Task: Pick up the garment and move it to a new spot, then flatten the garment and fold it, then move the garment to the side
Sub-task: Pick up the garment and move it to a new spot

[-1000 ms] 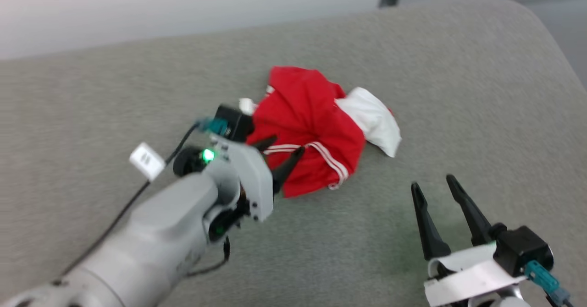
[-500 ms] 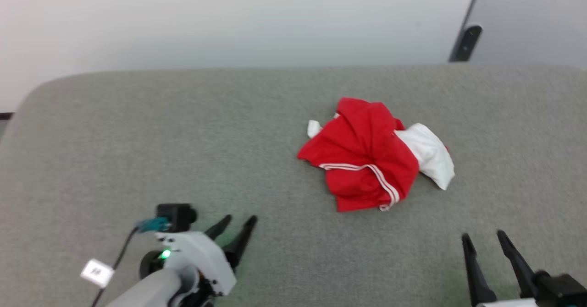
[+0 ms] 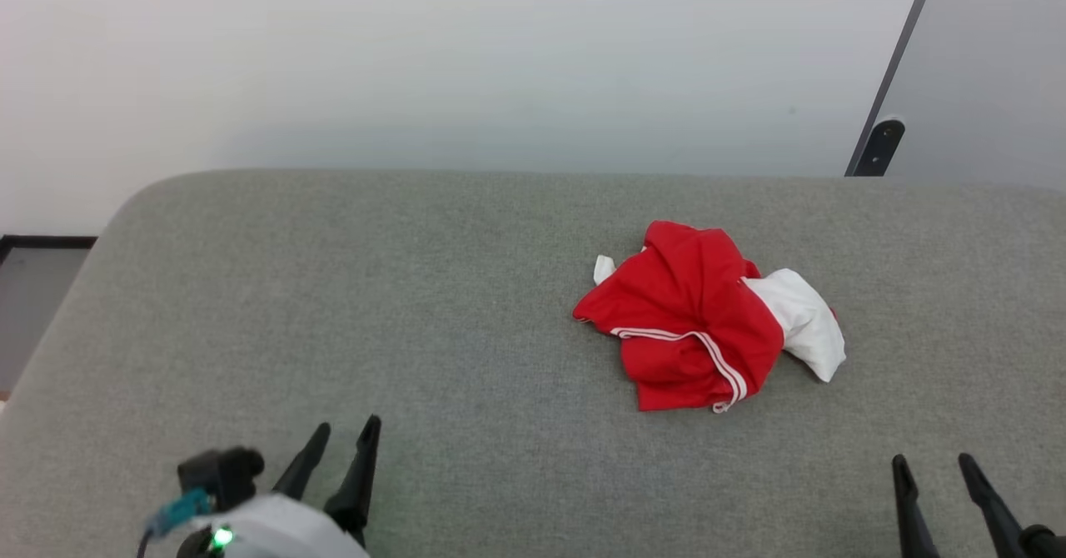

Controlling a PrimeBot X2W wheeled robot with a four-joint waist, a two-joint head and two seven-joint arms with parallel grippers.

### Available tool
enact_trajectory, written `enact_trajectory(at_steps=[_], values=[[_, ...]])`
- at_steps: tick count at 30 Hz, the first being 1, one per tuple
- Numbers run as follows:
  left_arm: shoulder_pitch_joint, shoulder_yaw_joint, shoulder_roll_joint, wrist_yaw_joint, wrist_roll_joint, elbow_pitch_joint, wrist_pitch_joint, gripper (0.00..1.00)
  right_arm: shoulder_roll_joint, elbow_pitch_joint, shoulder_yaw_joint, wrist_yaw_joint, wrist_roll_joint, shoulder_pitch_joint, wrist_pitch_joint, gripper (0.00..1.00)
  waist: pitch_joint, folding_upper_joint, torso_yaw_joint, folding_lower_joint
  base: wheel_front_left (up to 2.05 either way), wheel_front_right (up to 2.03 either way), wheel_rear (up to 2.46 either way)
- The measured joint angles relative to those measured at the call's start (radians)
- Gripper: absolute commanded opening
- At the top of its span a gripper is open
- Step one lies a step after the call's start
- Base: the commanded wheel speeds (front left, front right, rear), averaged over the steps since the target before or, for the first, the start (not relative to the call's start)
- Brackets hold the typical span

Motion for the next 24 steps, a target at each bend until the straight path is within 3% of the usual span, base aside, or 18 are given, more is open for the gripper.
enact_trajectory(at_steps=[5,9,12,18,24], values=[[0.153,0.179,-0.057,0.054,0.241,-0.160,0.000,1.00,-0.004,-0.013,-0.022,0.000,0.000,0.002,0.007,1.00,-0.007,0.0000,-0.004,0.0001,0.00,0.00,0.00],[0.261,0.287,-0.112,0.060,0.424,-0.248,0.000,1.00,-0.005,-0.018,-0.024,0.000,0.001,0.003,0.013,1.00,-0.010,0.0000,-0.011,0.0000,0.00,0.00,0.00],[0.323,0.372,-0.169,0.048,0.518,-0.304,0.000,1.00,-0.004,-0.025,-0.027,0.000,0.004,0.002,0.014,1.00,-0.014,-0.0001,-0.018,0.0001,0.00,0.00,0.00],[0.389,0.506,-0.255,-0.023,0.689,-0.443,0.000,1.00,0.005,-0.052,-0.045,0.000,0.016,0.002,0.016,1.00,-0.027,-0.0001,-0.026,0.0000,0.00,0.00,0.00],[0.431,0.540,-0.304,-0.067,0.755,-0.454,0.000,1.00,0.009,-0.069,-0.042,0.000,0.024,0.001,0.027,1.00,-0.030,-0.0001,-0.031,0.0000,0.00,0.00,0.00]])
